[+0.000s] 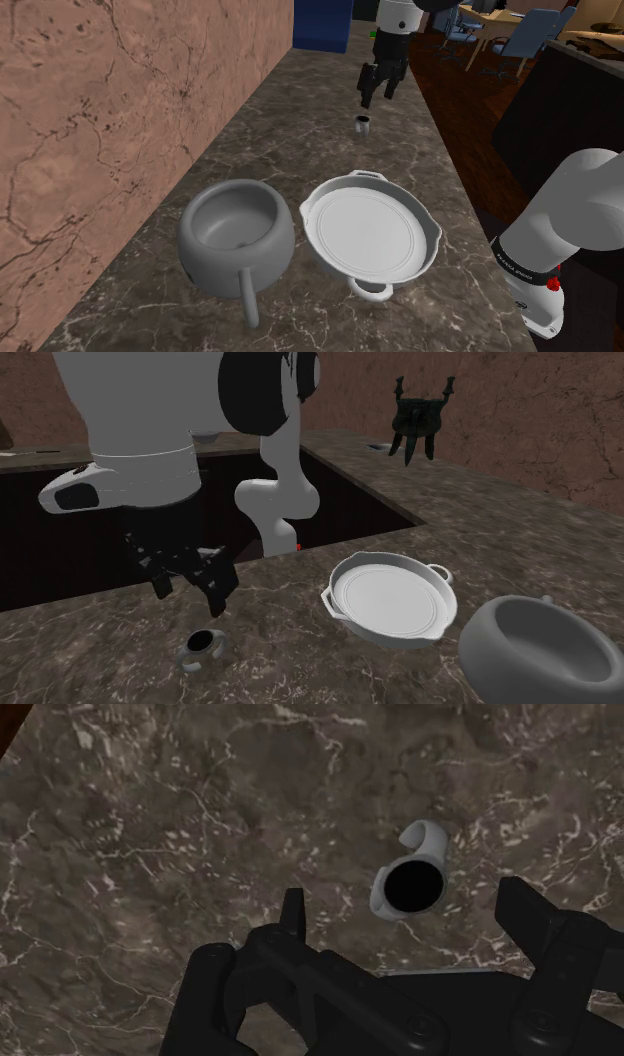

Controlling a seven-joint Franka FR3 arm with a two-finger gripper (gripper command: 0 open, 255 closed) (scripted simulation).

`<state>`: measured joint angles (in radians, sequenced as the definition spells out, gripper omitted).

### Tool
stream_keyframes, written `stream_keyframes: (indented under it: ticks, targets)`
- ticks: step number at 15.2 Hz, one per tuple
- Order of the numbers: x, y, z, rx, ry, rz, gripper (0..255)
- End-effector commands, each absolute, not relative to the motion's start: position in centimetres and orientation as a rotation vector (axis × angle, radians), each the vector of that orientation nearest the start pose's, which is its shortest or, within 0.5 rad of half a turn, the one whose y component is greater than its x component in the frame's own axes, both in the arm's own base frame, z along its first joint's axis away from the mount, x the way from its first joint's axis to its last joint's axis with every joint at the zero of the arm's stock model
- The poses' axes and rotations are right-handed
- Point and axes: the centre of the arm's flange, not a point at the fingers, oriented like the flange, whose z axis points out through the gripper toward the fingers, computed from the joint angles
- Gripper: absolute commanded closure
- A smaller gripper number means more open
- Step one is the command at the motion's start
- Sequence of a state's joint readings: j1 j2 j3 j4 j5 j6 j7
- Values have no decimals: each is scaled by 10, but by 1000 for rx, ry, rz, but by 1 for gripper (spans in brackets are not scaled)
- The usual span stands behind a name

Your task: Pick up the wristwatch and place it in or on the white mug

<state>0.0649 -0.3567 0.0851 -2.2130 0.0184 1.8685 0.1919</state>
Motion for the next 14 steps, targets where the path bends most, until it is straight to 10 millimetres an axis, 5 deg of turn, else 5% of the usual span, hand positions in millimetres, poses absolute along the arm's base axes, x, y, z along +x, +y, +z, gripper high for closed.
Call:
stream_keyframes:
  ticks: [1,9,14]
  targets:
    - [462,88,509,-3149,78,-1,0]
    - [462,88,468,-3149,78,0,0]
    - [462,88,468,-3149,78,0,0]
